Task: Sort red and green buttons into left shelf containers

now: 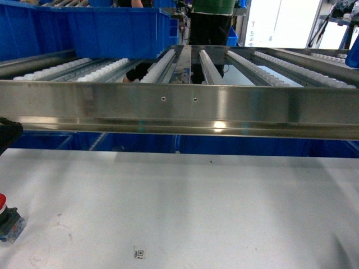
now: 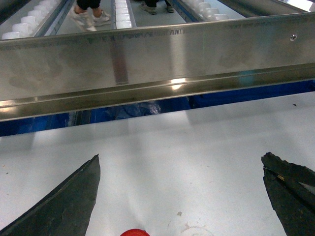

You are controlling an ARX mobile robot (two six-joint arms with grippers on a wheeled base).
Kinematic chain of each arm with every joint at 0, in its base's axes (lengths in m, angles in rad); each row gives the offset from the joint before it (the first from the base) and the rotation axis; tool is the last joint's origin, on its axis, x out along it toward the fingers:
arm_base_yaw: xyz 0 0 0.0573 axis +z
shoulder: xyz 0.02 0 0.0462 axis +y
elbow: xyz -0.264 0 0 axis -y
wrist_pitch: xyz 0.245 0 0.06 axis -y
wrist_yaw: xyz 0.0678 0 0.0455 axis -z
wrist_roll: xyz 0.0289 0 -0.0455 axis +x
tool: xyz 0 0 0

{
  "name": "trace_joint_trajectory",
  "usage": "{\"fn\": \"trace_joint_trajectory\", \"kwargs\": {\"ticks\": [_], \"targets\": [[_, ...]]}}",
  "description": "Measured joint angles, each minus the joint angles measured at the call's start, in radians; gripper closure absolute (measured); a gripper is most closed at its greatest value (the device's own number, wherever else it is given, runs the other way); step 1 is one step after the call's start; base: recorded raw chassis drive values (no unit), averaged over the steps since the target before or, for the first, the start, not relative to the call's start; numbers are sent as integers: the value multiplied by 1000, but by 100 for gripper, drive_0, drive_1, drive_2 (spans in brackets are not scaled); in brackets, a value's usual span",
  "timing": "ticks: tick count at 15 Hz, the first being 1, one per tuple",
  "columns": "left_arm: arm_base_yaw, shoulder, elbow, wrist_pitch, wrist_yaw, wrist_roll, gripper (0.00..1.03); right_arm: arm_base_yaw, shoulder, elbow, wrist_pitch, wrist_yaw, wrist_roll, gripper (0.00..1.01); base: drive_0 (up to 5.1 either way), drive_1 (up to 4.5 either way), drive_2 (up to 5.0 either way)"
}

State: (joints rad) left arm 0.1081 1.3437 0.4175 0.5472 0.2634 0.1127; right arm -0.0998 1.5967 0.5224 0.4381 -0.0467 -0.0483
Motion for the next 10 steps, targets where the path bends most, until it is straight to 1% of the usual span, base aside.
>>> {"fn": "trace_joint_trajectory", "kwargs": {"ticks": [7,9,10], "targets": [[0,0,0,0,-1,0,5,2,28,-6,4,-13,0,3,0,0,0],[0,0,0,0,-1,0,5,2,69,-17,5,-10,8,3,0,0,0],[0,0,0,0,-1,0,5,8,146,-20,35,2,11,3,0,0,0]]}}
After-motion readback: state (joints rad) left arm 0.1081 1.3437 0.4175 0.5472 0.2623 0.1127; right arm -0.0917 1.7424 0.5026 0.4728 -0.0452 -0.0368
